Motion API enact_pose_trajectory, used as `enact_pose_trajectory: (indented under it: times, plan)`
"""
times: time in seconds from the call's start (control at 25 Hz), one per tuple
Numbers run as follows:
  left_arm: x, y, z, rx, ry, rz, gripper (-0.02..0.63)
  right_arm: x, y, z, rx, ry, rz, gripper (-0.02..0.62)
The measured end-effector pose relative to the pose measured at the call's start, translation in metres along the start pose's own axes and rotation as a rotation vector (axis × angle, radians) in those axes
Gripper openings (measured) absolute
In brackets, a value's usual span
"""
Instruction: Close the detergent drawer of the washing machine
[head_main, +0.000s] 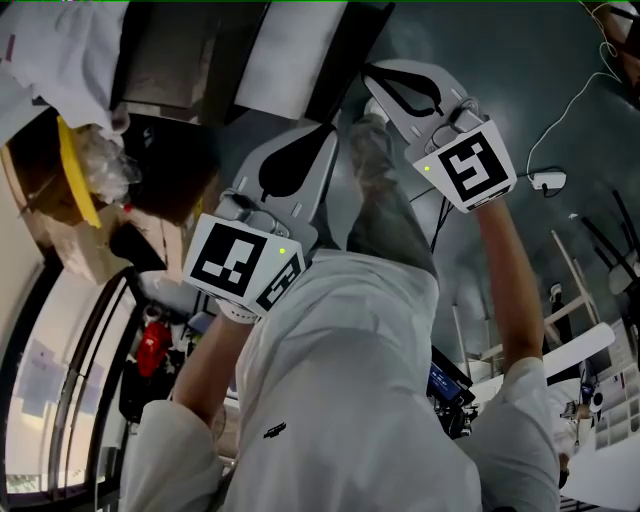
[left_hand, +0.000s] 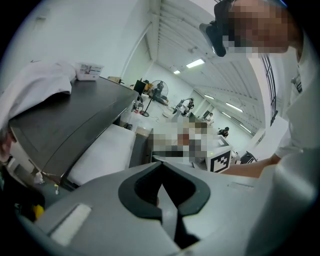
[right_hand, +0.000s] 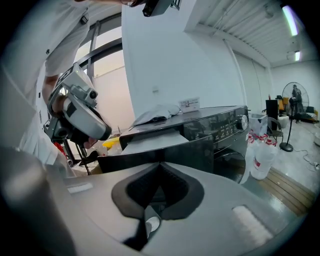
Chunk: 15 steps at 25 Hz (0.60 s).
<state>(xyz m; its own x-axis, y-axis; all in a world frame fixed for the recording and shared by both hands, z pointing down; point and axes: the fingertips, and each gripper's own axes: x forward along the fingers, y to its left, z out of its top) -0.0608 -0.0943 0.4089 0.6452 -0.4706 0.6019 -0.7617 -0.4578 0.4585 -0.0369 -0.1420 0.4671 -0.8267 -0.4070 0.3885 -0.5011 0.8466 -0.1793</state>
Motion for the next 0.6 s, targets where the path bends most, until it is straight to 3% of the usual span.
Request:
enact_pose_trajectory:
  times: [0.6]
  plan:
    - [-0.014, 0.027, 0.005, -0.045, -0.014, 0.04, 0.012, 0.054, 0.01, 0.032, -0.001, -0.031, 0.069, 0.002]
